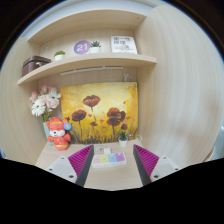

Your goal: Unplug charger

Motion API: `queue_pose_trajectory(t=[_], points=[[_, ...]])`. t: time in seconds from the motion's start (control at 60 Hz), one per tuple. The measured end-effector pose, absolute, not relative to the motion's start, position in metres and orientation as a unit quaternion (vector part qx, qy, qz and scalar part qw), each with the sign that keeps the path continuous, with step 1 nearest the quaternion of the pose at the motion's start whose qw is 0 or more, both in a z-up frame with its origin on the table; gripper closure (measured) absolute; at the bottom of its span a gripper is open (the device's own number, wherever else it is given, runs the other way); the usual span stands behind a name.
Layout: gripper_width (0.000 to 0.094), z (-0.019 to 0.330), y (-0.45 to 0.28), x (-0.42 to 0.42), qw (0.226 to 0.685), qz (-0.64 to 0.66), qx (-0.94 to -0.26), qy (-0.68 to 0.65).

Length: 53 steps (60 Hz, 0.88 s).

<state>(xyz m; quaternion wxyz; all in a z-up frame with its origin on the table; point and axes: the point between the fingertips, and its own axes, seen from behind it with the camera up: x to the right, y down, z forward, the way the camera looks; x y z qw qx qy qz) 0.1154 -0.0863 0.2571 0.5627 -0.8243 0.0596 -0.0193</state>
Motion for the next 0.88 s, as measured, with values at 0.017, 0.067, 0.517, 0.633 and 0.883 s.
queue_pose_trajectory(t=[0.017, 0.067, 0.517, 0.633, 0.883], points=[[0.0143, 0.256, -0.093, 0.107, 0.561, -0.017, -0.826, 0.056], [0.0144, 0.249, -0.114, 0.082, 0.55, -0.011, -0.834, 0.044], [0.0108, 0.19, -0.232, -0.055, 0.497, 0.039, -0.866, -0.032], [0.0109, 0.182, -0.245, -0.065, 0.486, 0.046, -0.872, -0.034], [0.0108, 0.178, -0.255, -0.064, 0.484, 0.044, -0.873, -0.031]])
